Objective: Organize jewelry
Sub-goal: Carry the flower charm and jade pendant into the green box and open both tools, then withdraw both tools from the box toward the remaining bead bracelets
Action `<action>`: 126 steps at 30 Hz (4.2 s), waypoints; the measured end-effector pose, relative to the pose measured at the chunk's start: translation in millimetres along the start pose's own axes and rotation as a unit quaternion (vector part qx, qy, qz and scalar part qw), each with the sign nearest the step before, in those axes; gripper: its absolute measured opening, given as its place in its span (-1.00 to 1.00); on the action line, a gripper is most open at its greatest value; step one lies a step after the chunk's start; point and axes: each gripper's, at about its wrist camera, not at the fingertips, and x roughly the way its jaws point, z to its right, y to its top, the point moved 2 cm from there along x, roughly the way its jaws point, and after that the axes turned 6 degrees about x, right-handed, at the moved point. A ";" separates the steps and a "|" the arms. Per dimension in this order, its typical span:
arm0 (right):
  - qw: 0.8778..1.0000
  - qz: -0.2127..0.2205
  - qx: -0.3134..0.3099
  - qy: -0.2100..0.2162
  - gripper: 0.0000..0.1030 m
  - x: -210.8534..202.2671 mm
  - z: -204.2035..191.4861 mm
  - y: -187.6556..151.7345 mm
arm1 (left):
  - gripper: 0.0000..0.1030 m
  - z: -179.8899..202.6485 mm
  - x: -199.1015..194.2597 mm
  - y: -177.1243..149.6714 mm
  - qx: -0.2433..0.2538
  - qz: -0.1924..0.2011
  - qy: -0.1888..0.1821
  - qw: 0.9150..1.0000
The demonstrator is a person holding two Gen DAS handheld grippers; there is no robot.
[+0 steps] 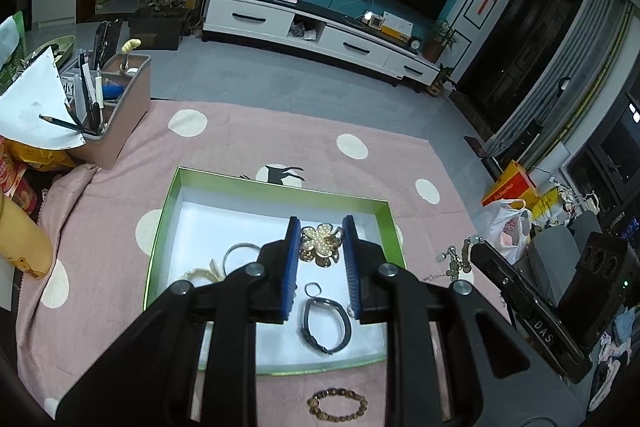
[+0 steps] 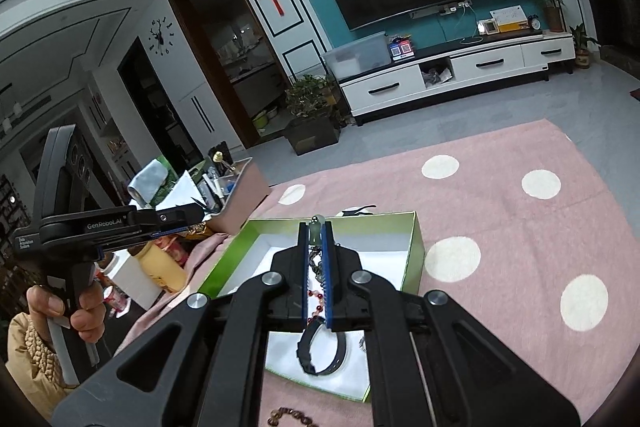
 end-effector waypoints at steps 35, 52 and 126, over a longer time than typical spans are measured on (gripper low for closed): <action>0.995 -0.058 -0.026 -0.071 -0.89 75.2 18.4 -6.1 | -0.59 -15.7 102.7 0.7 -0.003 -0.078 0.064 0.995; 0.995 -0.047 -0.012 -0.084 -0.29 62.6 22.1 -5.0 | 0.19 -12.5 94.6 -1.0 -0.006 -0.072 0.067 0.995; 0.985 -0.121 -0.054 -0.107 0.70 -59.3 -19.0 -162.8 | 0.96 -112.1 -108.2 -198.9 -0.056 -0.044 0.147 0.987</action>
